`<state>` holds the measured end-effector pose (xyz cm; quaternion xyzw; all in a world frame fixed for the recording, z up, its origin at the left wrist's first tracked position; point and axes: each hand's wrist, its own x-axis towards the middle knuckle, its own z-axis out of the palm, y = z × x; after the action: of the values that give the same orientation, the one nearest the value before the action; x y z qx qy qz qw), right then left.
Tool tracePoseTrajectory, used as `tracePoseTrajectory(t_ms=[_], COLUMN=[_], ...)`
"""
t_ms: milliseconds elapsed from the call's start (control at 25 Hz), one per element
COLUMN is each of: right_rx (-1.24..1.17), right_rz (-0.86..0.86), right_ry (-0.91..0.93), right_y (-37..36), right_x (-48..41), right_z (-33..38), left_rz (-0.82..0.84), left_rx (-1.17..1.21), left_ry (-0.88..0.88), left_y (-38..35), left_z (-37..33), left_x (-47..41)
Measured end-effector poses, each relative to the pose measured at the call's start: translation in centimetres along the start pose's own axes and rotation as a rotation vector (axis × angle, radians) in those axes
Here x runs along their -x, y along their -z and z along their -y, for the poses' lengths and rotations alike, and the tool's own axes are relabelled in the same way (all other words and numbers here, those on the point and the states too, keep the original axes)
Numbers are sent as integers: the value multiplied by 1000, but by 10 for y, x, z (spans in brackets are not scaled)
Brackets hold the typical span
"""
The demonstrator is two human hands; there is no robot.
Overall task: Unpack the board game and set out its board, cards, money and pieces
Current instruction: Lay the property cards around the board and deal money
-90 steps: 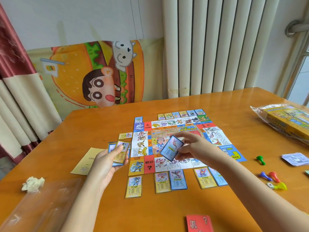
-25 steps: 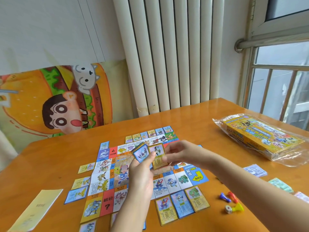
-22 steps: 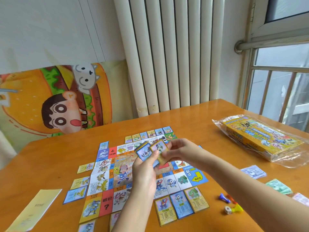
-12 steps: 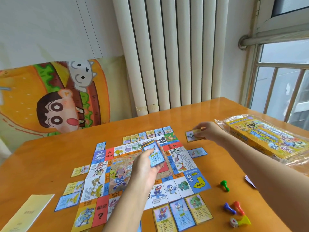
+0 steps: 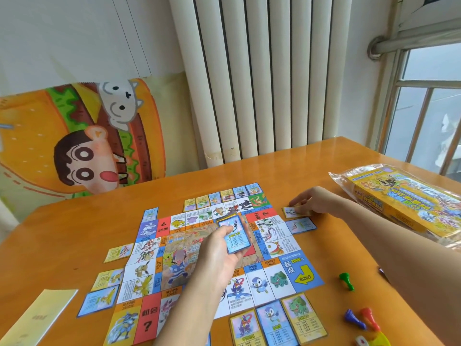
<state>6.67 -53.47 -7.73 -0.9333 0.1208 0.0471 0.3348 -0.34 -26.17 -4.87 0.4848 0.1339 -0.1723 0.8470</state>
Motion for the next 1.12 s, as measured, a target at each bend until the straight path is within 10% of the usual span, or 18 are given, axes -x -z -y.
tracePoseTrajectory(t_ms=[1120], right_rx=[-5], right_rz=[79], right_ry=[112], right_y=[-6], right_x=[-16], right_z=[-3], left_rz=[38], left_rx=[-97], left_ry=[45], left_y=[5], left_z=[13], left_x=[-9])
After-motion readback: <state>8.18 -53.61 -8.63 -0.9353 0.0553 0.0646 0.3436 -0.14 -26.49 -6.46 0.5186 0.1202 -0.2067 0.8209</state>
